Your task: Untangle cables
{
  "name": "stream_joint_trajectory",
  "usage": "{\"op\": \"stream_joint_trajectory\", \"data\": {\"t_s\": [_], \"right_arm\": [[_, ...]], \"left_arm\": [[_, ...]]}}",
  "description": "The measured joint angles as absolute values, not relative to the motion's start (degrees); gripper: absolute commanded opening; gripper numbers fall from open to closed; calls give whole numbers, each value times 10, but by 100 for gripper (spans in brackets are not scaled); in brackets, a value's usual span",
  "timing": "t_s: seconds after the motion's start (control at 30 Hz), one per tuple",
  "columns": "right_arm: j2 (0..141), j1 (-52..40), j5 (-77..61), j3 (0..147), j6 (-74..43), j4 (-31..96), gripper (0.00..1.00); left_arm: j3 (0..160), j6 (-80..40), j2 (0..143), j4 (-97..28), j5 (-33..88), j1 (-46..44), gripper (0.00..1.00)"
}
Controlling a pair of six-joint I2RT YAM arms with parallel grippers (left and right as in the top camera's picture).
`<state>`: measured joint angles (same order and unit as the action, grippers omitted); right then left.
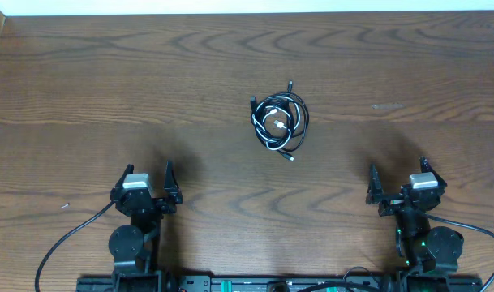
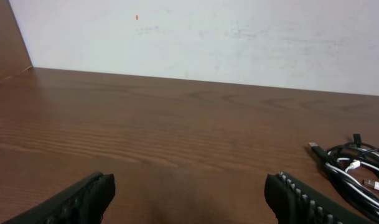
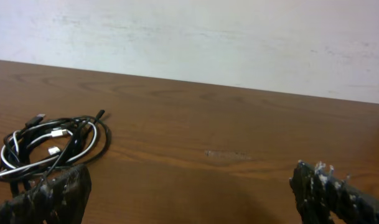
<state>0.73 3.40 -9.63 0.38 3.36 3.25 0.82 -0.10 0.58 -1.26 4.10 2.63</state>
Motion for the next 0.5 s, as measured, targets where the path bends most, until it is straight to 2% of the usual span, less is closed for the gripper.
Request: {"op": "stream_joint_trajectory", "data": {"t_s": [0.5], "right_arm": [[7,34,-96,4,34,32,99]], "left_arm": [[8,-1,6,-13,41,26,84]]}}
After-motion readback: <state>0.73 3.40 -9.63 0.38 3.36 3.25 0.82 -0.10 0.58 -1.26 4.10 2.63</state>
